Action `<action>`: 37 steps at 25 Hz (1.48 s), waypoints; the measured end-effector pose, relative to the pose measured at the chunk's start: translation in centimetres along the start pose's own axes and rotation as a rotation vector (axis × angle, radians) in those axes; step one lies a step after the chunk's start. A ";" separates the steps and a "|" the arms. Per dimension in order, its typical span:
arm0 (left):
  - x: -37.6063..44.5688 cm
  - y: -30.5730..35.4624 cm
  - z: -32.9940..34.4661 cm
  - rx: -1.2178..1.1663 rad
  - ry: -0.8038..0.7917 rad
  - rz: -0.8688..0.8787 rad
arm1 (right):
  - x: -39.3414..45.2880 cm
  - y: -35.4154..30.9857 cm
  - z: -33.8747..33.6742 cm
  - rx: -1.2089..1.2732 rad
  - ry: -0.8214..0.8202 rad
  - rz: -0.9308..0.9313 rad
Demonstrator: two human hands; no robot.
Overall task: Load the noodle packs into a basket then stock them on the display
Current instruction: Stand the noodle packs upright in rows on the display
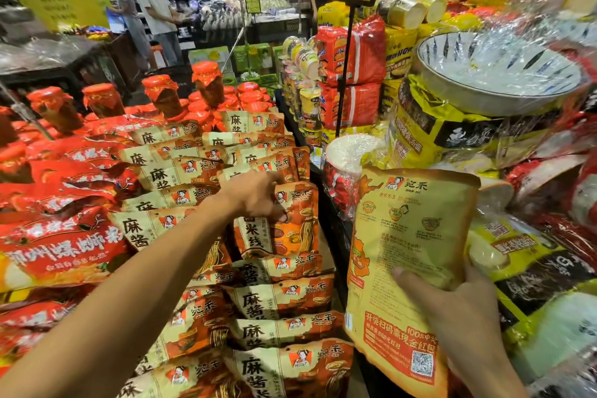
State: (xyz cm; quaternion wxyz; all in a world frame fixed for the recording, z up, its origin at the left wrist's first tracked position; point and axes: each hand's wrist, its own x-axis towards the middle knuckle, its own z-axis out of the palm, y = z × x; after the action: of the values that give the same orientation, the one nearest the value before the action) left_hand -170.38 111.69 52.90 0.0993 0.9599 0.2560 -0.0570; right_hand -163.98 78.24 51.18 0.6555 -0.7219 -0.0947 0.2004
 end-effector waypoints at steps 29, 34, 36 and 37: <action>5.0 -4.3 -1.3 -0.068 0.221 -0.034 | -0.2 -1.9 0.4 -0.003 0.011 -0.057; 4.7 -3.3 -3.0 0.085 0.326 0.048 | -0.4 -2.6 0.6 0.021 0.039 -0.020; 4.6 -3.0 -2.5 0.078 0.250 0.057 | -0.3 -2.5 0.7 0.016 0.046 -0.019; 4.6 -3.1 -2.2 0.069 0.215 0.059 | -0.4 -2.4 0.8 0.009 0.049 -0.017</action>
State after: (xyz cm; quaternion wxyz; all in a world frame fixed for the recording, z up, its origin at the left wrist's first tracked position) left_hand -167.86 117.02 53.86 0.0400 0.9704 0.2347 0.0403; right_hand -164.31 79.09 53.58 0.6625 -0.7229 -0.0838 0.1776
